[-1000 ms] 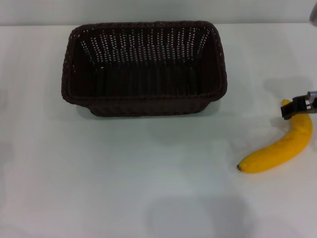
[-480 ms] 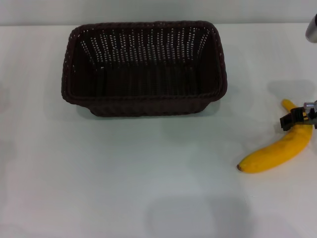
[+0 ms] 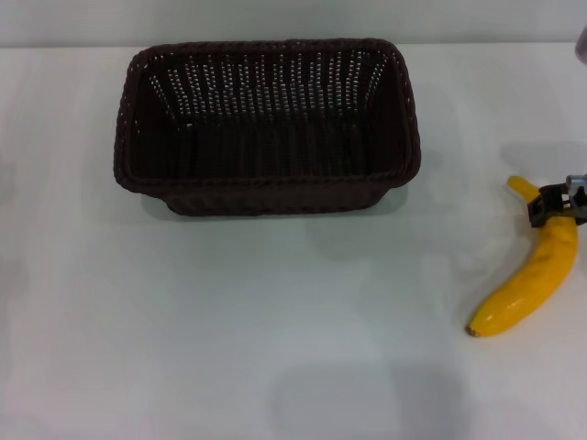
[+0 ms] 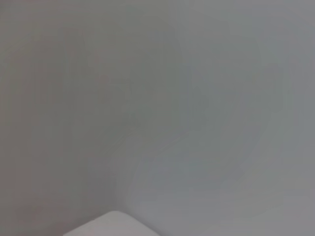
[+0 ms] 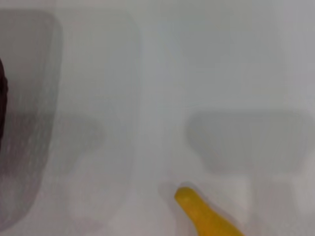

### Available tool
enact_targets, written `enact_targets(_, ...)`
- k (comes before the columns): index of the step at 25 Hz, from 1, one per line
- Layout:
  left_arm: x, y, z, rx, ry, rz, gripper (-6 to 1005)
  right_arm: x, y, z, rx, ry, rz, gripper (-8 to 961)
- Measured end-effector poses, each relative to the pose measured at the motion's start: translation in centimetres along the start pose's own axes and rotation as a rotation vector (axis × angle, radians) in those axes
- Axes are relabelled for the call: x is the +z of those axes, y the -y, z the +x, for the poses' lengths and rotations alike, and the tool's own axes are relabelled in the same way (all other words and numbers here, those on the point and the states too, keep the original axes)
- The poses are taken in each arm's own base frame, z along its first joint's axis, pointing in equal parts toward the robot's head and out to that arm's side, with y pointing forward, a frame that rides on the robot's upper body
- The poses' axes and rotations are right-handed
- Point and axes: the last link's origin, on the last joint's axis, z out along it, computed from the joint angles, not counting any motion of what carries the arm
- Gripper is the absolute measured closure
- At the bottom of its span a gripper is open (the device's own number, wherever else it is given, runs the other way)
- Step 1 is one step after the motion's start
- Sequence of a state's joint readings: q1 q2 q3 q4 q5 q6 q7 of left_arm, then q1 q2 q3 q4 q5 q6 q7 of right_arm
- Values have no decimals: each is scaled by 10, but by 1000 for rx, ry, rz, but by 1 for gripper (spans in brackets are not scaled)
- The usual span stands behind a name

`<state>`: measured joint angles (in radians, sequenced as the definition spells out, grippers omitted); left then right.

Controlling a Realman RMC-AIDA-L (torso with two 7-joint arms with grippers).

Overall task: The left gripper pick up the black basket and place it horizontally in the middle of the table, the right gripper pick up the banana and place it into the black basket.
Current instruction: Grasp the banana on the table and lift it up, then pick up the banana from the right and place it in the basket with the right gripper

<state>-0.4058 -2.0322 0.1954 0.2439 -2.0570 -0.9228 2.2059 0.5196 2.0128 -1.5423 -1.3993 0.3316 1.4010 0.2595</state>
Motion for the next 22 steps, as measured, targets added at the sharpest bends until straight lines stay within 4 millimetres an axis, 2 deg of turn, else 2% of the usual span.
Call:
enact_targets(5, 0, 0, 1, 1, -2, 0, 228, -9, 12, -9, 13, 30, -3, 468)
enact_targets(8, 1, 1, 2, 2, -3, 0, 228, -21, 25, -20, 23, 85, -6, 485)
enact_targets(11, 1, 1, 3, 2, -6, -1, 228, -44, 37, -42, 15, 197, -4, 485)
enact_targets(14, 2, 0, 5, 0, -14, -2, 228, -70, 37, -67, -15, 329, -30, 486)
enact_targets(17, 2, 0, 5, -8, -21, -1, 228, -94, 18, -93, -74, 498, -136, 486)
enact_targets(19, 1, -1, 4, -11, -20, -1, 229, -105, -5, -110, -123, 616, -261, 485)
enact_targets(22, 2, -2, 3, -13, -18, -5, 229, -105, -36, -128, -184, 726, -423, 485)
